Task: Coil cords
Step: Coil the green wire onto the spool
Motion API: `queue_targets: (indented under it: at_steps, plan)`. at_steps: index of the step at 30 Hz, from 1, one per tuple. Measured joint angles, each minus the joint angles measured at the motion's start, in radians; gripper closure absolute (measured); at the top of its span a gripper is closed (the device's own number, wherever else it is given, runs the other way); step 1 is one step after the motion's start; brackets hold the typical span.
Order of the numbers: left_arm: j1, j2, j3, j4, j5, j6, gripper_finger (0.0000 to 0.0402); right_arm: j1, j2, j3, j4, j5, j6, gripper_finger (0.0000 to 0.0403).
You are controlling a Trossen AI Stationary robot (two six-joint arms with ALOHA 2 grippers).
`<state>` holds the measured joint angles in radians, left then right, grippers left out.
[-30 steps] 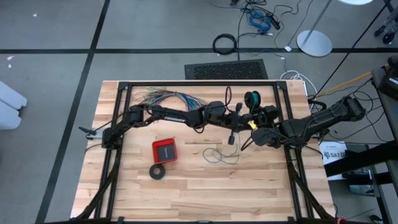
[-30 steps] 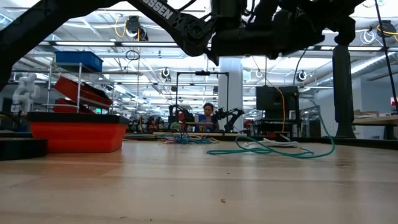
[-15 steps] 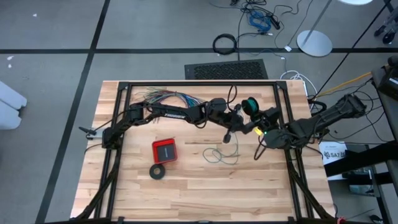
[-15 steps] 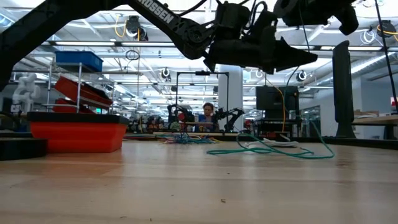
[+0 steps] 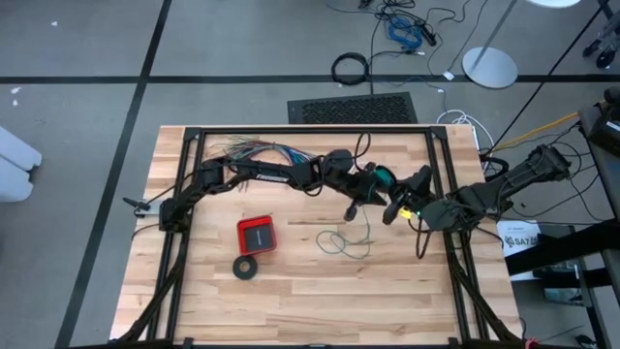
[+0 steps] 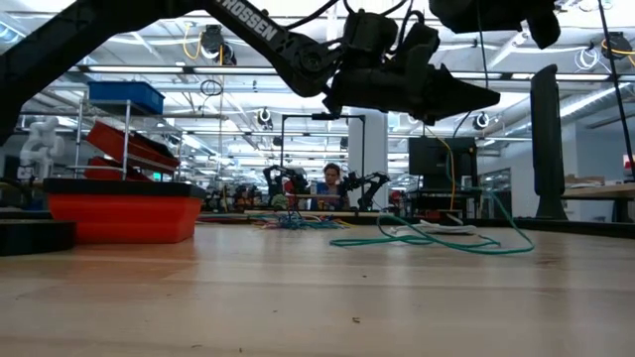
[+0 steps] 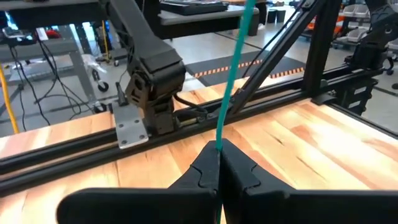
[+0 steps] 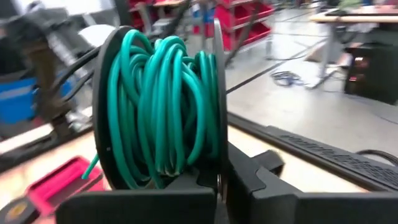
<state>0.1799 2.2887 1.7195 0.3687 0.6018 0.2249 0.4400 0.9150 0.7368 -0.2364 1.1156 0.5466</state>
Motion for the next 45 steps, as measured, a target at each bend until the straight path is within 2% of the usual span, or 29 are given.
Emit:
queue_targets:
  at_steps: [4,9,22,29,37,45]
  plan:
    - [0.009,0.0,0.0,-0.015,0.024,-0.01,0.0401,0.0,-0.02,0.0,-0.025,-0.096,-0.063,0.0403]
    - [0.011,0.001,-0.001,-0.045,0.025,-0.01,0.0401,0.0,-0.054,0.001,-0.153,-0.166,-0.059,0.0403]
    - [0.043,0.001,-0.001,-0.135,0.049,-0.01,0.0401,0.0,-0.101,0.001,-0.529,-0.369,0.157,0.0403]
    - [0.07,0.001,-0.001,-0.196,0.05,-0.006,0.0401,0.0,-0.099,0.001,-0.607,-0.444,0.177,0.0403]
    - [0.087,0.001,-0.001,-0.196,0.05,-0.01,0.0401,0.0,-0.09,0.001,-0.641,-0.534,0.147,0.0403]
    - [0.088,0.001,-0.001,-0.172,0.043,-0.049,0.0401,-0.017,-0.027,0.001,-0.713,-0.578,0.146,0.0403]
